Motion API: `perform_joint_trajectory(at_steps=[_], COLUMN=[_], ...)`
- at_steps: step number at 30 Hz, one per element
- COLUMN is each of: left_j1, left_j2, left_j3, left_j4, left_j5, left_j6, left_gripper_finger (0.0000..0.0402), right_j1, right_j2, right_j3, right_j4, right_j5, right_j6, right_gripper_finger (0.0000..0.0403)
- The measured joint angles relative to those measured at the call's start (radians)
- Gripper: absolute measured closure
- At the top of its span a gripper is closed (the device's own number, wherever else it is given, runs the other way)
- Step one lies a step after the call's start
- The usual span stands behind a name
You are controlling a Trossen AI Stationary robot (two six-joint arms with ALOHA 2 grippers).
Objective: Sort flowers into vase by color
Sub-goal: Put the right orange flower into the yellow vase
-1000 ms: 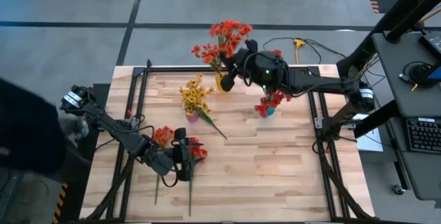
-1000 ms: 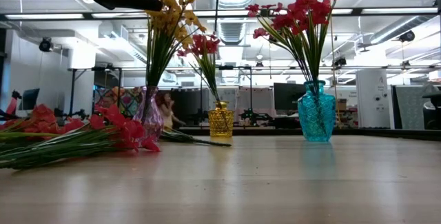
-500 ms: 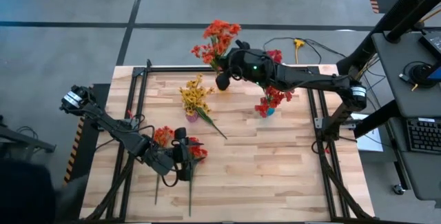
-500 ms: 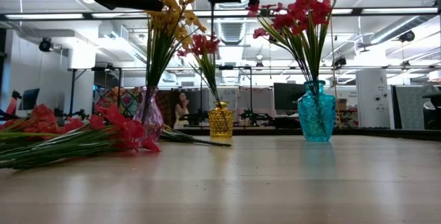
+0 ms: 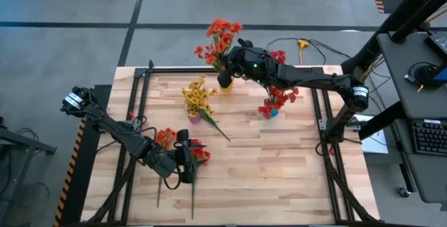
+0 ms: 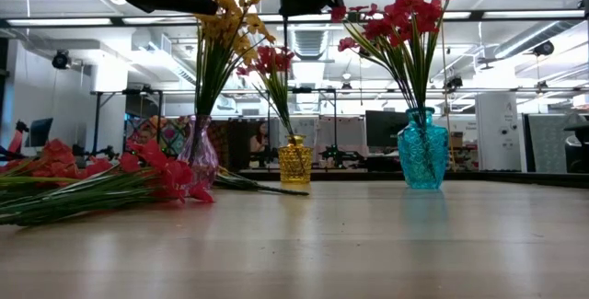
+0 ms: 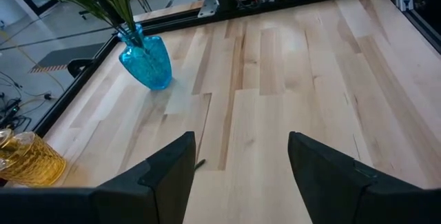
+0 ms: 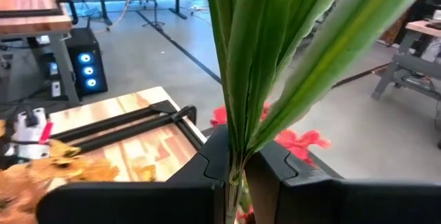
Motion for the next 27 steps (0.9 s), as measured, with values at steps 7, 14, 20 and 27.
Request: perform_joint_trajectory(at_steps=[7, 14, 20, 27], left_j1=[0.003, 0.007, 0.008, 0.011], left_j2=[0.0, 0.0, 0.0, 0.0], left_j3=[0.0, 0.0, 0.0, 0.0], left_j4=[0.0, 0.001, 0.001, 0.001], left_j5=[0.0, 0.0, -0.001, -0.001], left_j6=[0.0, 0.0, 0.0, 0.0], left_gripper_finger=[0.0187, 0.0187, 0.0187, 0.0187], right_j1=[-0.018, -0.018, -0.021, -0.028], right_j2=[0.0, 0.0, 0.026, 0.085], right_j3=[0.0, -0.008, -0.01, -0.011], right_j4=[-0.001, -0.004, 0.03, 0.035], right_j5=[0.0, 0.0, 0.0, 0.001], right_j6=[0.012, 0.008, 0.001, -0.011], right_gripper_finger=[0.0378, 0.0378, 0.0378, 0.0378])
